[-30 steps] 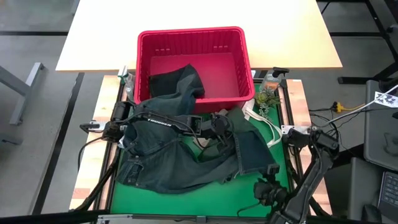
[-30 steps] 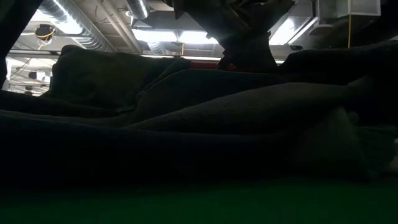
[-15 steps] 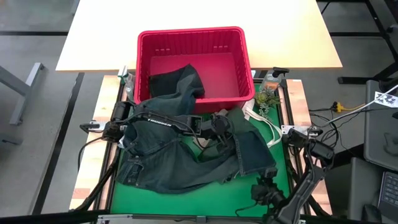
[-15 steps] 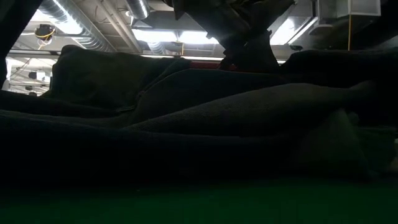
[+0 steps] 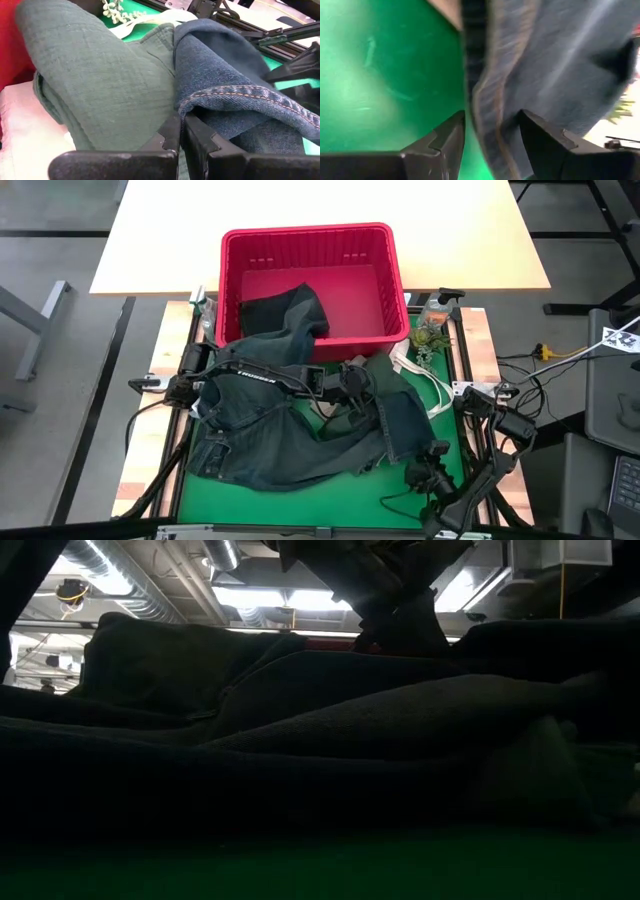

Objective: Fold laundry
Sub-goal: Fold the dark blue pants

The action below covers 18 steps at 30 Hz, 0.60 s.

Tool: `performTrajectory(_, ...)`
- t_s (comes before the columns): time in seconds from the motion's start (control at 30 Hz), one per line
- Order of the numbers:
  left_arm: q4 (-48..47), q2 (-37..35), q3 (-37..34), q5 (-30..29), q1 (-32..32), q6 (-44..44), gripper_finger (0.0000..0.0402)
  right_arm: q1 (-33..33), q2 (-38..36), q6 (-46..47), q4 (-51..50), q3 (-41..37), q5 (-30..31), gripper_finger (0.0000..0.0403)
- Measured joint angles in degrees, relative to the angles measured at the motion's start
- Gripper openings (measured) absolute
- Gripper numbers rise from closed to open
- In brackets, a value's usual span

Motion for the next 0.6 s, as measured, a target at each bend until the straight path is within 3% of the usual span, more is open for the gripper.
performTrajectory(0.17,0.02,0.0,0.0,0.02,0.0,0.0,0.0005,0.0,0.0,-0.19,5.02,-1.21,-1.07,0.0188)
performTrajectory(0.37,0.0,0.0,0.0,-0.02,0.0,-0.04,0.0005,0.0,0.0,5.09,5.56,-1.21,4.37,0.0188)
performTrajectory(0.6,0.0,0.0,0.0,-0.02,0.0,-0.07,0.0005,0.0,0.0,9.51,5.7,-1.21,6.44,0.0188)
